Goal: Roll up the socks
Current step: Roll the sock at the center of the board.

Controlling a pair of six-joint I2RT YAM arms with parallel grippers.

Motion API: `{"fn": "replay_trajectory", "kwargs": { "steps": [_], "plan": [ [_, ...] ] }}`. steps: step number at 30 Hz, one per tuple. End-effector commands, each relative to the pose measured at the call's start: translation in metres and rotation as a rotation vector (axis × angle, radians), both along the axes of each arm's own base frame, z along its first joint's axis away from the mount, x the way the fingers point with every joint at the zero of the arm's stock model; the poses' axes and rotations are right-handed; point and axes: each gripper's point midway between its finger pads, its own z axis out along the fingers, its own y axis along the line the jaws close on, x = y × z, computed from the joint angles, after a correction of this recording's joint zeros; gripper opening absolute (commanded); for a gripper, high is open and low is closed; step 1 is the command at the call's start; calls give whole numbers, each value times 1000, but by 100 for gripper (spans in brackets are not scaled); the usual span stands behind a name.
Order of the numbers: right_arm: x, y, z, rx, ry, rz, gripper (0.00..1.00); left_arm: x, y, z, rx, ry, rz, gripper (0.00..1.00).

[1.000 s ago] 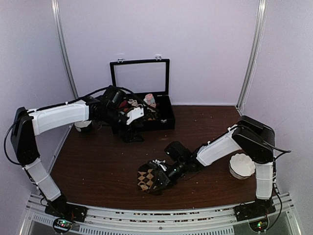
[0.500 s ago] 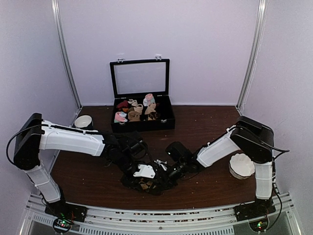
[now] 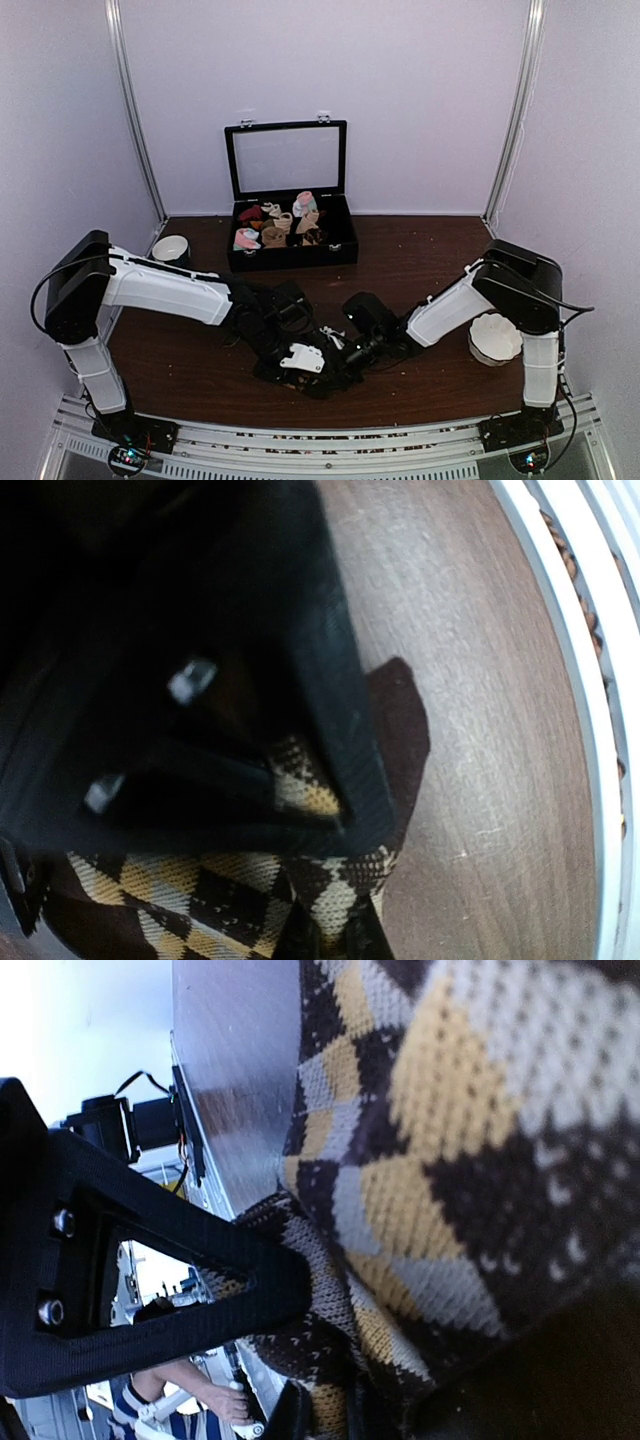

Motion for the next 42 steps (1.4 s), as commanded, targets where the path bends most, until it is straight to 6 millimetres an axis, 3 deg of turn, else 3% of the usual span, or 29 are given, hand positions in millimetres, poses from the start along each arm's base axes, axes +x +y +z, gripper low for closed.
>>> {"fn": "replay_trajectory", "kwargs": {
  "steps": [1,6,11,16,19,21,22,23,27,29,30,31,33,36,42],
  "plan": [
    [16,-39,-71,-301,-63,-200,25,22,4,-20,49,-53,35,0],
    [31,-60,-68,-343,-211,-267,31,38,19,-20,65,11,91,0],
    [44,-82,-56,-377,-361,-317,35,44,18,-15,51,92,124,0],
    [61,-105,-31,-389,-550,-375,34,50,16,-10,37,205,167,0],
    [76,-118,5,-359,-718,-438,35,53,15,-8,29,258,179,0],
    [83,-127,35,-330,-852,-487,58,57,15,-5,16,285,194,0],
    [87,-132,49,-315,-909,-514,94,59,14,-4,9,303,203,0],
    [91,-137,61,-304,-954,-541,100,61,14,-2,-1,319,209,0],
    [104,-151,99,-250,-1035,-679,100,65,12,1,-15,384,223,0],
    [114,-174,101,-239,-967,-884,100,65,12,2,-18,413,226,0],
    [113,-175,96,-196,-912,-898,100,66,12,3,-22,424,227,0],
    [110,-158,117,-40,-998,-824,93,66,12,4,-28,437,224,0],
    [95,-141,125,9,-1193,-674,89,64,12,7,-38,462,219,0],
    [71,-100,115,-69,-1441,-327,87,57,11,9,-44,517,197,0],
    [30,-39,91,95,-1526,107,85,49,10,11,-47,577,167,0]
  ]
}}
